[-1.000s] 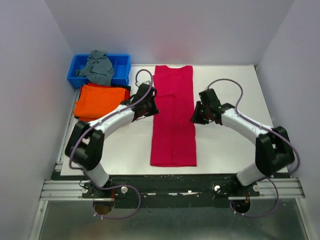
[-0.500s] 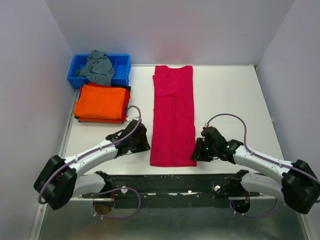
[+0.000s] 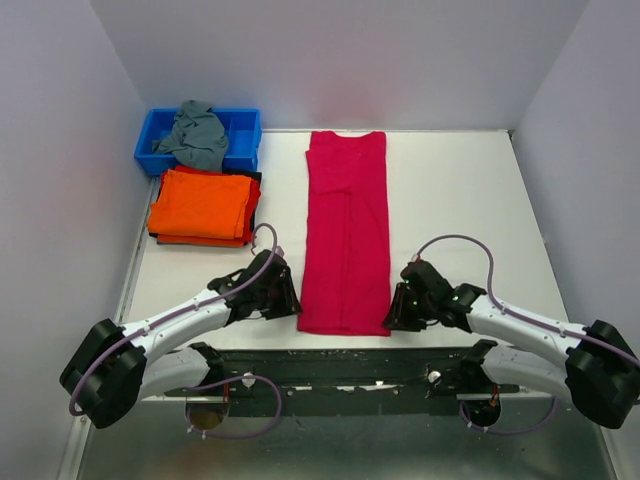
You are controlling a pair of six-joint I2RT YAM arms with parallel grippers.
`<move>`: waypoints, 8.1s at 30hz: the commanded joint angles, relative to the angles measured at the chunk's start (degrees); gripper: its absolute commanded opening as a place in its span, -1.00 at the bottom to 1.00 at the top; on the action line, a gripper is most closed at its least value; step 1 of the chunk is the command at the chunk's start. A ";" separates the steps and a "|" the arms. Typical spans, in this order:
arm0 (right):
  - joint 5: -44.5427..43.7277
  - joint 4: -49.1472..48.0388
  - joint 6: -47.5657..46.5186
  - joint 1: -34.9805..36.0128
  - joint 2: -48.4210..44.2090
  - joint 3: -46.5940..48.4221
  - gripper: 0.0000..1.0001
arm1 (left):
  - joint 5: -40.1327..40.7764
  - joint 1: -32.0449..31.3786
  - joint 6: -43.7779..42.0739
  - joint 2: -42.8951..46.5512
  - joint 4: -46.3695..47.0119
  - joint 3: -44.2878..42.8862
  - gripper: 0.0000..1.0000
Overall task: Fold and stack the t-shirts
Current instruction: Grab the bottom of the folded rectangular tshirt with both arms, then fold the folded rectangular tshirt in 1/3 of the way, then grab one side of the 2/3 rectangular tshirt with both arms, then fold the long partially folded tshirt into a neat square
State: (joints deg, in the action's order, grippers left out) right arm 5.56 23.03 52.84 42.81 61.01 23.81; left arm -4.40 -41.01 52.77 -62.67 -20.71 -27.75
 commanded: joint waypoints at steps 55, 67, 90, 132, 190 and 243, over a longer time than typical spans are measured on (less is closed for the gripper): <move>-10.05 11.60 -15.31 -16.78 15.25 35.22 -0.99 | -12.56 14.37 -6.89 -23.96 6.20 -30.07 -1.00; -5.92 11.78 -18.65 -24.34 37.41 53.52 -0.99 | -13.96 19.57 -5.93 -41.46 8.14 -44.14 -1.00; -1.26 14.94 -21.55 -27.95 56.93 74.53 -0.99 | -13.08 22.82 -6.37 -51.75 6.65 -55.92 -0.91; 10.43 -4.48 -21.37 -28.13 38.65 31.29 -0.76 | -12.12 16.76 -8.30 -36.73 13.33 -27.18 0.16; 6.04 13.63 -22.52 -32.16 18.06 44.72 -0.99 | -9.83 15.96 -9.62 -22.29 -3.64 -45.10 -1.00; 8.68 11.69 -18.21 -31.82 74.16 84.03 -0.07 | -25.22 29.15 -6.98 -74.27 12.79 -76.33 -0.10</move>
State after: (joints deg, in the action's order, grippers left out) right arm 18.13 32.69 34.44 10.20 133.53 109.30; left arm -29.19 -11.31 46.35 -140.27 -8.93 -109.16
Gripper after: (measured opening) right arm 0.478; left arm 0.515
